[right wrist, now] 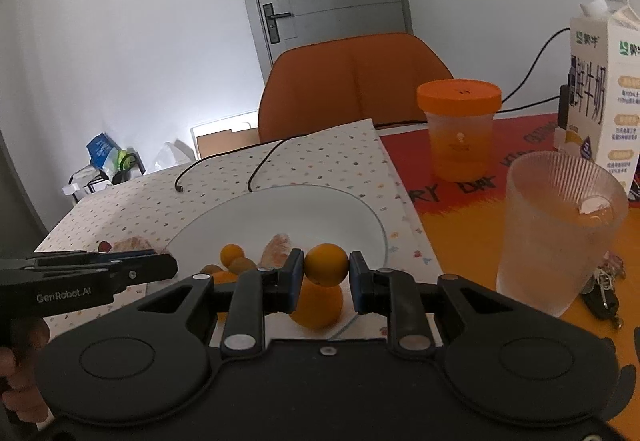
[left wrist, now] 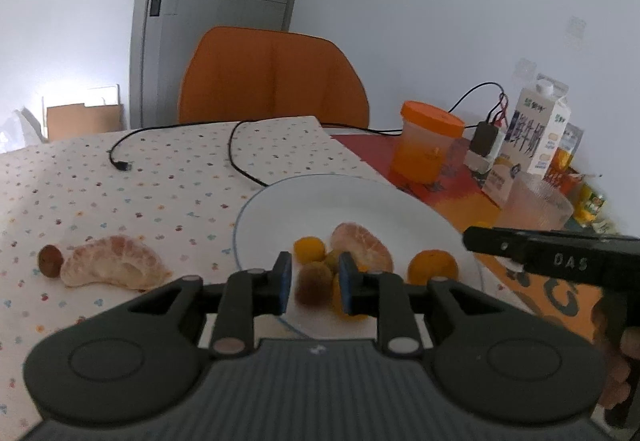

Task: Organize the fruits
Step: 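Carry both fruits over the plate and open both tools to release them, then move both open tools back toward the last pomelo segment and brown fruit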

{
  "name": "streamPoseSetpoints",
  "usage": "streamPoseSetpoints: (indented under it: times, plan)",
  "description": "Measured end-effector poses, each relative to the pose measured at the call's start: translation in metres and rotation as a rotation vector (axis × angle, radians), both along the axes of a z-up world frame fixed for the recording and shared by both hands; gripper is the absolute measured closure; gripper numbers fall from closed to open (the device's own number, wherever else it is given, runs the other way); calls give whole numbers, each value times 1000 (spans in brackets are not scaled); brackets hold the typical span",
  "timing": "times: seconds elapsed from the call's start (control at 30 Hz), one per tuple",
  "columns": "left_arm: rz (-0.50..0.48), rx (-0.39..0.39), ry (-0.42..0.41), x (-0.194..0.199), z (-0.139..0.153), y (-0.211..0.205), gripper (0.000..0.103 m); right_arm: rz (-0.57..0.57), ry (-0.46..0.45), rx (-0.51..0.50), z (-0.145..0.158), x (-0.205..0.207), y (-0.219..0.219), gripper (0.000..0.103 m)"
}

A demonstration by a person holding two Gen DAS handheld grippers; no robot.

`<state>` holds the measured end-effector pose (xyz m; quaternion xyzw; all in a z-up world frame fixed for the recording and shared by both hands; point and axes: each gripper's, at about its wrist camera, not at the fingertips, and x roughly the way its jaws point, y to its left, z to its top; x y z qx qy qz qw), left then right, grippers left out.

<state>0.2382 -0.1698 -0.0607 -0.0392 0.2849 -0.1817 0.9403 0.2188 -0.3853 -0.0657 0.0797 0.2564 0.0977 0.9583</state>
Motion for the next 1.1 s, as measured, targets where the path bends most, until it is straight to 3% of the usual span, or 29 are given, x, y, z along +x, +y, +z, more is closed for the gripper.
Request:
streamPoseSetpoints:
  times: [0.2,0.43,0.53,0.7,0.83,1.1]
  plan:
    - [40,0,-4,-2,4,14,78,-5,-4,12,1,6,0,80]
    - [105,-3,-2,-3,8,38,63,1,-19,14,6,13,6,79]
    - [114,-9,-8,-6,9,47,56,-7,-39,20,10,13,8,69]
    - [143,10,-13,-11,11,60,40,-5,-43,36,15,11,14,65]
    - [172,27,-29,-18,14,71,23,9,-48,31,15,7,25,46]
    - [232,26,-31,-28,18,99,15,43,-40,22,14,-3,42,26]
